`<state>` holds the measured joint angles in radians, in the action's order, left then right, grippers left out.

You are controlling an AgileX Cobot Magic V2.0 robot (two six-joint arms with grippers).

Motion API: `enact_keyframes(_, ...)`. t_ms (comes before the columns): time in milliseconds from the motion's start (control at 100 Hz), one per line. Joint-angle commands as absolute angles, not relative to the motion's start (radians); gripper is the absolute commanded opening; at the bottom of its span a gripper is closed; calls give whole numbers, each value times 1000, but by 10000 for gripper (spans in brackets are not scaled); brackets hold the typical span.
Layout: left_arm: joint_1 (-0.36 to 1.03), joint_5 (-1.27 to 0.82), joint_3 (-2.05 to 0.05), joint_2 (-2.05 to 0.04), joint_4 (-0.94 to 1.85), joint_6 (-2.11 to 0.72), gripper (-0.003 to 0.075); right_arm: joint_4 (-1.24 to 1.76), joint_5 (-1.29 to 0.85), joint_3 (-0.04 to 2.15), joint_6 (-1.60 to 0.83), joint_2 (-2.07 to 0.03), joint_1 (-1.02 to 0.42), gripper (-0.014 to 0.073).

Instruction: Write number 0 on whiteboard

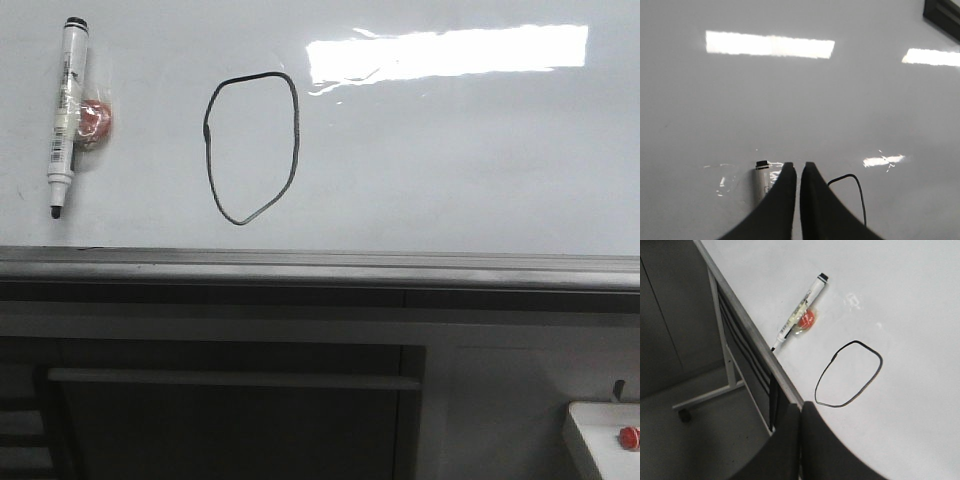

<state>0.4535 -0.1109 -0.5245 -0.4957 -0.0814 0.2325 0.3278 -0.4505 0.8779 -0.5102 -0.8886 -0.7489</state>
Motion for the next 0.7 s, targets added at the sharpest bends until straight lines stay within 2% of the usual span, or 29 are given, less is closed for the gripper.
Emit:
enact_keyframes(0,451,-46,-525,-434,-134,231,-20,331,-275,803,-513,-777,-744,-55)
enact_keyframes(140,451,-46,-456,-350,-231,231,-20,331,-135,595,-513,-606,-744,-55)
enact_keyframes(360,451,-42,-400,-302,-229,231,-20,343,100,303,-513,-411,-744,-55)
enact_keyframes(690,451,-38,-400,-302,-226,231,-20,343,123,214,-513,-349,-744,-55)
